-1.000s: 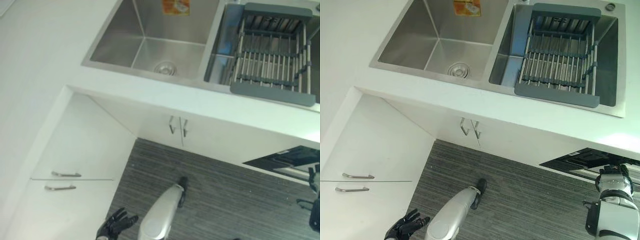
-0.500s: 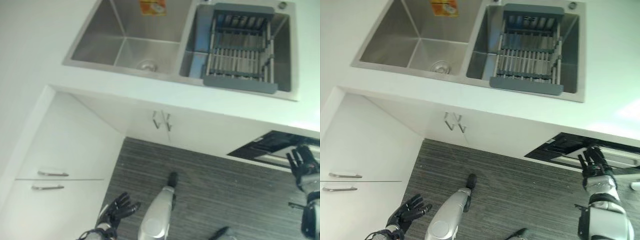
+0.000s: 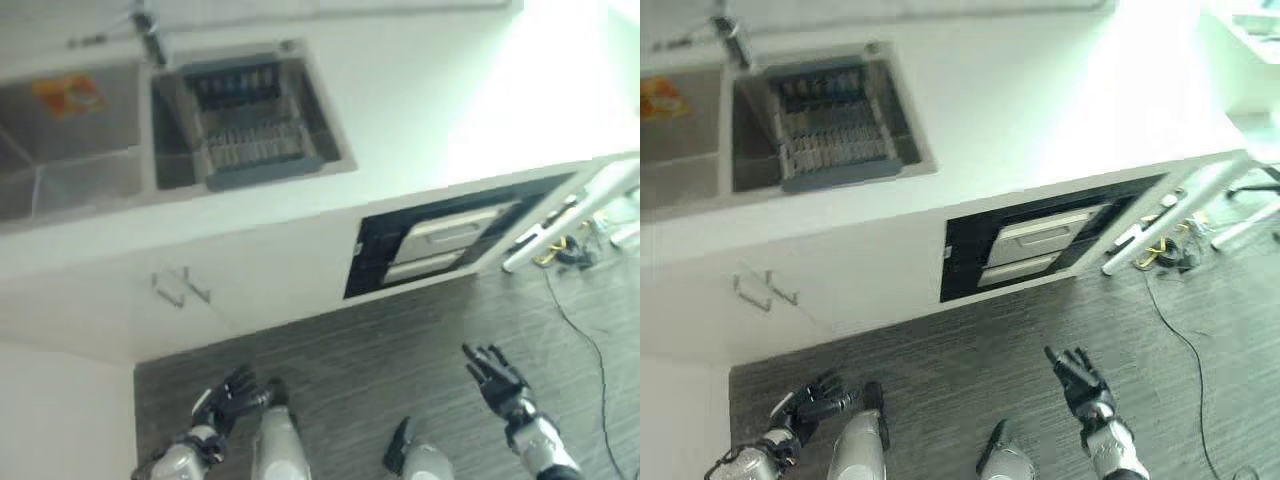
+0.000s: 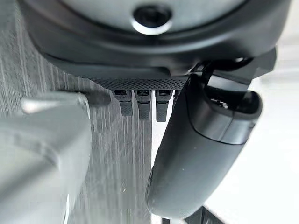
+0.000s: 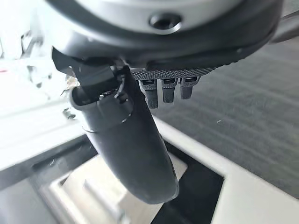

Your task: Place the dishes in the dishwasher.

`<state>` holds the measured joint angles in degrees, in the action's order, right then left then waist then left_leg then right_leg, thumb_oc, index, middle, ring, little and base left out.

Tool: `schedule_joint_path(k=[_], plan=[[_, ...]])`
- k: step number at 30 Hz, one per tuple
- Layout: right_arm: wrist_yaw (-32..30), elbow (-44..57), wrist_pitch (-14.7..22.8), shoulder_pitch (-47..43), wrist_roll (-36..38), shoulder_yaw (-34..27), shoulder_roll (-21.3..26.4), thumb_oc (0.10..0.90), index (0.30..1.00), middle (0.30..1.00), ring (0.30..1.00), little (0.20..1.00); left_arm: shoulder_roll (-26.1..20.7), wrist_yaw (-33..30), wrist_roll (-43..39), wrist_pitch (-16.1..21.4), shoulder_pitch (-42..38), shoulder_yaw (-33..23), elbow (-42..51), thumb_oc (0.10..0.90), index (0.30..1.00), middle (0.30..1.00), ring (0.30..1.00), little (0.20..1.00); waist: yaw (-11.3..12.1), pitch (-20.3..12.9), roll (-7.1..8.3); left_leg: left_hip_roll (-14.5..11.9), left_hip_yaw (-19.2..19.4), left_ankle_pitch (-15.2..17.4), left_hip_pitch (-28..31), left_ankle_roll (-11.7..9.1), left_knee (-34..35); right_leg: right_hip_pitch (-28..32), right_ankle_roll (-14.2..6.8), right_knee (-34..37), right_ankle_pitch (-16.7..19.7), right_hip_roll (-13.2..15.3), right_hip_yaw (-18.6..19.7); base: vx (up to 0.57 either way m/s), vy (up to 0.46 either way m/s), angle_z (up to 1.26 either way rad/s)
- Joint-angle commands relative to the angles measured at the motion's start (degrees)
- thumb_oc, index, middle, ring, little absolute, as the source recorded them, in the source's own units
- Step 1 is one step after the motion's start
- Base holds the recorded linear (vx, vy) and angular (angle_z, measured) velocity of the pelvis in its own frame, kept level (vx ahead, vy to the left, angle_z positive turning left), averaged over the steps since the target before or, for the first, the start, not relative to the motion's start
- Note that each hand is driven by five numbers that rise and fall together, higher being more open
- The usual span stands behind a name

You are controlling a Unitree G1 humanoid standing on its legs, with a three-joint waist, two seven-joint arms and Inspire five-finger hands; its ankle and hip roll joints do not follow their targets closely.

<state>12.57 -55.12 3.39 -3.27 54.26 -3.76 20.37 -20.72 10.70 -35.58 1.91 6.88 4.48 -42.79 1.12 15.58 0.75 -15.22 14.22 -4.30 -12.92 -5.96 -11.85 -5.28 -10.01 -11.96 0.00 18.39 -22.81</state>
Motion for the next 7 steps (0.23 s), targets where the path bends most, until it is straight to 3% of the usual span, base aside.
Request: schedule_joint_path(k=[1, 7], plan=[[3.3, 0.0, 4.4, -6.9, -6.5, -2.0, 3.6, 0.8, 0.9, 0.9, 0.9, 0.9, -1.7, 1.7, 2.1, 4.3, -0.1, 0.4, -0.8, 0.8, 0.9, 0.9, 0.9, 0.9, 2.5, -1.1, -0.27, -2.6, -0.1, 10.7, 5.5, -2.7, -5.3, -1.9, -2.3, -5.2, -3.2, 1.5, 1.9, 0.02, 0.035, -0.33], [4.2, -3.0, 4.5, -3.2, -14.6, 0.5, 2.3, 0.8, 0.9, 0.9, 0.9, 0.9, 0.8, 2.1, 4.5, 5.1, -3.6, -1.5, -8.2, 0.8, 0.9, 0.9, 0.9, 0.9, -0.8, -3.3, -0.38, -3.7, 1.5, 10.6, 7.2, -3.3, -5.3, -1.8, -1.3, -5.2, -4.4, -0.2, 4.0, 0.04, 0.029, -0.23]])
